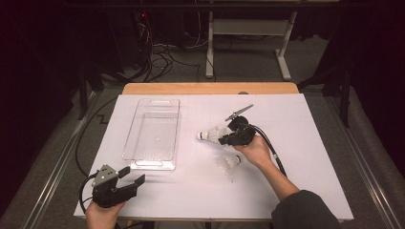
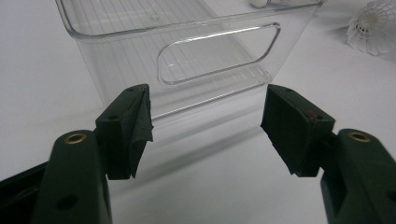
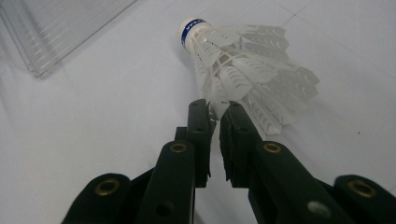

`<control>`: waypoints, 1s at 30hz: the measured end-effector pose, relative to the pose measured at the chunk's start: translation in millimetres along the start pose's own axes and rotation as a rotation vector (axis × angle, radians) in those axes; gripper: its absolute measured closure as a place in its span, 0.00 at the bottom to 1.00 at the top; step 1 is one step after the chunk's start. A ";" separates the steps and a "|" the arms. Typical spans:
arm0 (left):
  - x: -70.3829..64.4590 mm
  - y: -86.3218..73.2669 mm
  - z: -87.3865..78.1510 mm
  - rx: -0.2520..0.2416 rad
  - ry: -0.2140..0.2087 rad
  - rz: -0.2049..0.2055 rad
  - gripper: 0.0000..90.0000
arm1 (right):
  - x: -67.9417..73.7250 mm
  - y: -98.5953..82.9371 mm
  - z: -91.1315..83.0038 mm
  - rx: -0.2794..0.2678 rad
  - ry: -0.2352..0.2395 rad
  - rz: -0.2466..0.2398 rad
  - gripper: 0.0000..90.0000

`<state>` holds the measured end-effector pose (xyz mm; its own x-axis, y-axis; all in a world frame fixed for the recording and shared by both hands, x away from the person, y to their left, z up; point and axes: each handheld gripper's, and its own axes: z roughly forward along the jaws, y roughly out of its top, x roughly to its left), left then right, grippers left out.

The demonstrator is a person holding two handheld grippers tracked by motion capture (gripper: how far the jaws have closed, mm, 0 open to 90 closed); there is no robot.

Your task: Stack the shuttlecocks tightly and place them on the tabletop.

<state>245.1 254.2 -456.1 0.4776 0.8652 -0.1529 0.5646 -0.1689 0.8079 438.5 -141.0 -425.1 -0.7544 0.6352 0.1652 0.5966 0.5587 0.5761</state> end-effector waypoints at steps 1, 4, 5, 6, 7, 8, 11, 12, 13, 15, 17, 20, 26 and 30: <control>0.0 0.0 0.0 0.000 0.000 0.000 0.38 | 0.0 -0.1 -0.1 0.000 -0.002 -0.001 0.90; 0.0 0.0 -0.2 -0.001 0.000 0.000 0.38 | 0.3 -0.2 0.4 0.000 -0.011 0.004 0.86; 0.0 0.1 -0.3 -0.001 0.000 0.001 0.38 | 0.2 -0.4 0.6 0.000 -0.013 0.002 0.85; 0.0 0.1 -0.3 -0.002 0.000 0.001 0.38 | 0.0 -0.4 0.4 -0.001 -0.017 -0.002 0.84; 0.0 0.1 -0.3 -0.001 0.000 0.000 0.38 | 0.0 -0.5 0.1 -0.001 -0.018 0.002 0.82; 0.0 0.1 -0.3 -0.001 0.000 0.001 0.38 | 0.4 -0.7 -0.2 0.000 -0.019 0.012 0.82; 0.1 0.1 -0.3 -0.001 0.001 0.000 0.37 | 0.3 -1.1 -1.3 -0.004 -0.027 0.016 0.79; 0.1 0.1 -0.3 -0.002 0.001 0.001 0.37 | -0.3 -1.2 -1.8 -0.008 -0.028 0.010 0.77; 0.1 0.1 -0.3 -0.002 0.001 0.000 0.37 | 0.4 -1.4 -2.6 -0.005 -0.032 0.021 0.77; 0.0 0.1 -0.3 -0.003 0.001 0.001 0.37 | 0.4 -1.6 -3.7 -0.006 -0.035 0.026 0.76; 0.0 0.1 -0.4 -0.003 0.001 0.000 0.37 | -0.6 -1.8 -4.4 -0.011 -0.038 0.011 0.74; -0.1 0.1 -0.3 -0.003 0.001 0.001 0.37 | 0.0 -2.4 -5.9 -0.015 -0.043 0.023 0.73; -0.2 0.2 -0.2 -0.002 0.001 0.000 0.37 | -1.6 -5.4 -10.4 -0.023 -0.051 0.028 0.71; -0.2 0.2 -0.2 -0.002 0.001 0.000 0.37 | -2.1 -7.6 -12.4 -0.028 -0.059 0.029 0.69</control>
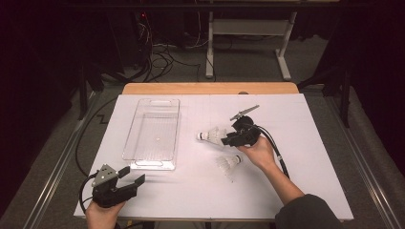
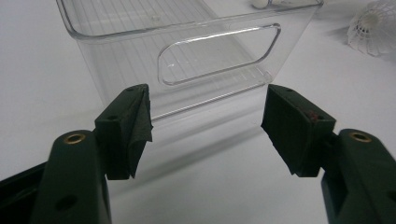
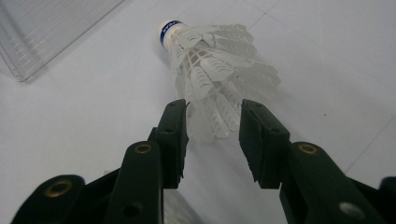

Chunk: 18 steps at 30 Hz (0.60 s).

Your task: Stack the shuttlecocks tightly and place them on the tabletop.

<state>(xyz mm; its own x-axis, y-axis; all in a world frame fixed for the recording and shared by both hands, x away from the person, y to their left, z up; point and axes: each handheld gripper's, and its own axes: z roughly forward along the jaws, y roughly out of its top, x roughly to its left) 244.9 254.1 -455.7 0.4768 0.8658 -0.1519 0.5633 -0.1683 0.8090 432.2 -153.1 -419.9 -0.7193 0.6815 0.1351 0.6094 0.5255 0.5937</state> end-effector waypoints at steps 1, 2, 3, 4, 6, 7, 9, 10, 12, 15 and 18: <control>0.0 0.0 0.0 0.000 0.000 0.000 0.37 | 0.2 -0.3 -0.9 0.000 0.000 0.008 0.69; 0.0 0.0 -0.1 -0.001 0.000 0.000 0.37 | 0.0 -0.5 -1.5 -0.003 -0.001 0.007 0.69; 0.0 0.0 -0.3 -0.002 0.001 0.000 0.37 | 0.0 -0.8 -2.4 -0.007 -0.003 0.004 0.69; 0.1 0.0 -0.4 -0.001 0.001 0.000 0.37 | 0.4 -1.2 -3.2 -0.008 -0.005 0.007 0.69; 0.1 0.0 -0.4 -0.001 0.000 0.000 0.37 | 0.7 -2.1 -4.6 -0.011 -0.010 0.006 0.68; 0.0 0.0 -0.3 -0.002 0.000 0.000 0.37 | 0.1 -2.5 -5.2 -0.015 -0.011 0.002 0.68; 0.0 0.0 -0.2 -0.002 -0.001 0.000 0.37 | 0.1 -3.5 -6.7 -0.017 -0.018 0.003 0.67; 0.0 0.0 -0.3 -0.002 -0.001 0.000 0.37 | 0.2 -3.9 -7.5 -0.017 -0.023 -0.003 0.66; 0.2 0.0 -0.4 -0.002 0.000 0.000 0.37 | 0.5 -5.2 -8.8 -0.019 -0.029 0.000 0.65; 0.1 0.0 -0.6 -0.003 0.000 0.000 0.37 | 0.1 -6.7 -10.6 -0.022 -0.034 0.002 0.64; 0.3 0.0 -0.6 -0.003 -0.001 -0.001 0.37 | 0.4 -8.2 -12.6 -0.029 -0.034 0.005 0.64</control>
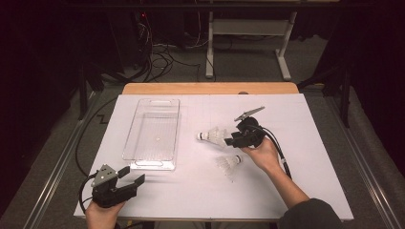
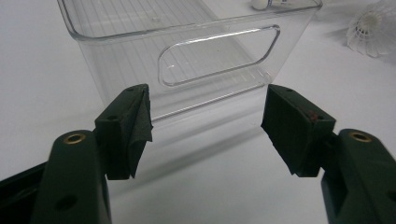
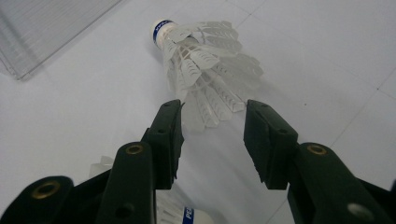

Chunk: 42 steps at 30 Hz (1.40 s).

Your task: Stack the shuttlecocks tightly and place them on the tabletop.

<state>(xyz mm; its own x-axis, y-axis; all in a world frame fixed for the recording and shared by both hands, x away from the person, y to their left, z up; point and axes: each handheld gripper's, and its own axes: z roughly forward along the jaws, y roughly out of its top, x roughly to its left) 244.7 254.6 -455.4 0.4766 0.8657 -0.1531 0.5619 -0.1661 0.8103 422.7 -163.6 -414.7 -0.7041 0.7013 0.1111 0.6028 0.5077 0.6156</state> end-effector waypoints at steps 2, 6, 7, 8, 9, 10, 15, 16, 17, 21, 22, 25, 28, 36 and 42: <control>0.0 0.0 0.1 0.000 0.000 0.000 0.37 | 0.2 -1.3 -1.7 -0.006 0.001 0.001 0.64; -0.1 0.0 0.2 0.001 -0.002 0.000 0.37 | 0.2 -4.4 -5.3 -0.011 -0.003 0.006 0.64; -0.1 0.0 0.2 0.001 -0.002 0.000 0.37 | -0.2 -5.2 -6.0 -0.012 -0.003 0.004 0.64; -0.1 0.0 0.1 0.001 -0.002 0.000 0.37 | -0.1 -5.9 -7.1 -0.008 -0.003 0.008 0.64; -0.1 0.1 0.0 0.000 -0.002 0.000 0.37 | -0.5 -6.9 -7.7 -0.016 -0.005 0.006 0.64; -0.1 0.1 0.0 0.000 -0.002 -0.001 0.37 | -0.5 -8.0 -9.1 -0.016 -0.005 0.016 0.64; 0.0 0.0 0.0 -0.001 -0.002 -0.001 0.37 | -2.2 -13.3 -13.4 -0.030 -0.011 0.022 0.64; 0.0 0.0 0.0 -0.001 -0.002 -0.001 0.37 | -2.6 -14.0 -14.1 -0.033 -0.011 0.020 0.64; 0.1 0.1 0.0 -0.001 -0.002 -0.001 0.37 | -2.2 -15.0 -15.4 -0.033 -0.013 0.028 0.64; 0.0 0.1 0.2 0.000 -0.001 -0.001 0.37 | -1.7 -18.6 -20.6 -0.038 -0.015 0.039 0.64; 0.0 0.1 0.2 0.000 -0.001 -0.001 0.37 | -1.4 -19.4 -21.7 -0.041 -0.016 0.038 0.64; -0.1 0.1 0.2 0.000 0.000 -0.001 0.37 | 1.0 -21.6 -26.1 -0.044 -0.015 0.038 0.65; -0.1 0.1 0.2 0.001 0.001 -0.001 0.37 | 3.6 -24.2 -29.6 -0.049 -0.013 0.037 0.65; -0.1 0.1 -0.1 -0.001 0.002 -0.001 0.37 | 10.4 -31.9 -35.1 -0.056 -0.014 0.019 0.65; -0.1 0.1 0.1 -0.001 0.001 -0.002 0.37 | 15.7 -36.4 -39.8 -0.058 -0.005 0.018 0.65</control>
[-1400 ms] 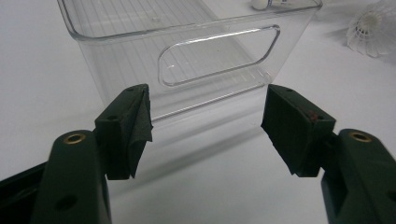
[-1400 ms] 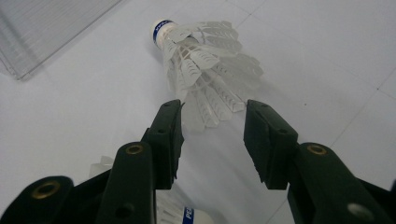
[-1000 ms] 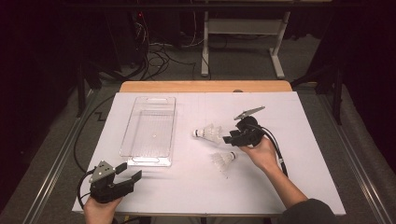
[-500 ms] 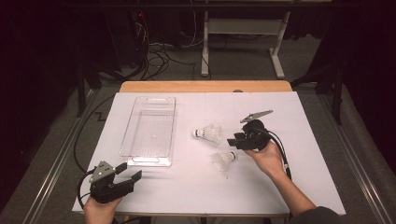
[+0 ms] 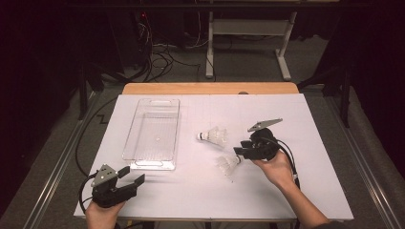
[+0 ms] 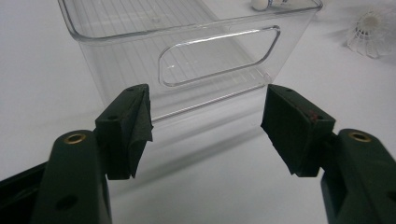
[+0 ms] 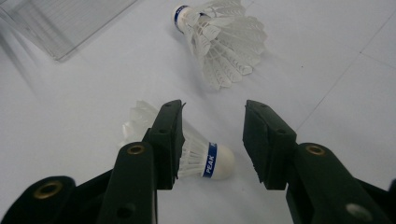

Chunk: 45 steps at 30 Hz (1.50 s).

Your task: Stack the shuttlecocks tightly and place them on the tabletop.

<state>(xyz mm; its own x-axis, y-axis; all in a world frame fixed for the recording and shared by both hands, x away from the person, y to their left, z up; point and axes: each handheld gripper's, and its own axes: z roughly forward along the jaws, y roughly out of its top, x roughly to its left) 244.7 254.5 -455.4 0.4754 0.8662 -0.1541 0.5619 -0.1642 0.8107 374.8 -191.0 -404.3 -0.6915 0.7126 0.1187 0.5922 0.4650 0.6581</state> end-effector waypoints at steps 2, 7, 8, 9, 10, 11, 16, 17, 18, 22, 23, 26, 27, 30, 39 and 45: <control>-0.1 0.1 0.2 0.002 0.000 0.001 0.37 | 1.5 -2.3 -1.8 -0.012 -0.001 -0.001 0.65; -0.3 0.1 0.4 0.002 0.000 0.002 0.38 | 7.0 -7.5 -5.4 -0.015 0.009 -0.003 0.65; -0.3 0.1 0.5 0.003 0.000 0.002 0.38 | 8.4 -8.1 -6.4 -0.017 0.011 -0.006 0.65; -0.4 0.1 0.6 0.003 0.000 0.002 0.38 | 10.5 -8.8 -7.4 -0.019 0.015 -0.007 0.65; -0.5 0.0 0.7 0.003 0.000 0.003 0.38 | 11.6 -9.1 -7.8 -0.021 0.018 -0.011 0.65; -0.5 0.0 0.7 0.004 0.000 0.003 0.38 | 13.6 -9.6 -8.3 -0.020 0.024 -0.007 0.65; -0.7 0.0 0.8 0.005 0.000 0.003 0.38 | 23.1 -11.6 -9.2 -0.018 0.039 -0.027 0.65; -0.8 0.0 0.9 0.006 0.000 0.004 0.38 | 24.6 -12.0 -9.1 -0.015 0.040 -0.031 0.65; -0.9 0.0 0.9 0.005 0.001 0.004 0.38 | 26.0 -12.1 -8.7 -0.015 0.042 -0.032 0.65; -0.9 0.0 0.9 0.006 0.002 0.004 0.38 | 30.4 -12.2 -6.8 -0.002 0.050 -0.037 0.65; -0.9 0.0 0.9 0.006 0.001 0.004 0.38 | 31.2 -12.2 -5.9 -0.001 0.054 -0.036 0.65; -0.9 0.0 1.1 0.008 0.000 0.004 0.38 | 34.0 -11.6 -3.5 0.002 0.064 -0.039 0.65; -0.9 0.0 1.2 0.008 0.001 0.005 0.38 | 34.8 -11.2 -2.7 0.004 0.064 -0.047 0.65; -0.9 0.0 1.2 0.008 0.000 0.004 0.38 | 37.5 -9.9 -0.2 0.010 0.064 -0.047 0.65; -0.6 0.0 1.2 0.006 0.000 0.002 0.38 | 43.4 -4.1 8.3 0.039 0.047 -0.063 0.63; -0.4 0.0 0.6 0.003 -0.002 0.001 0.38 | 44.2 -1.7 13.2 0.054 0.032 -0.060 0.63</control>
<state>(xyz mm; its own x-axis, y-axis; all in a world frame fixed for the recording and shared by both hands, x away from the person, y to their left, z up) 244.9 253.9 -455.7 0.4769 0.8653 -0.1541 0.5633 -0.1663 0.8093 348.7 -153.4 -410.0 -0.7387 0.6659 0.1044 0.5700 0.5344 0.6241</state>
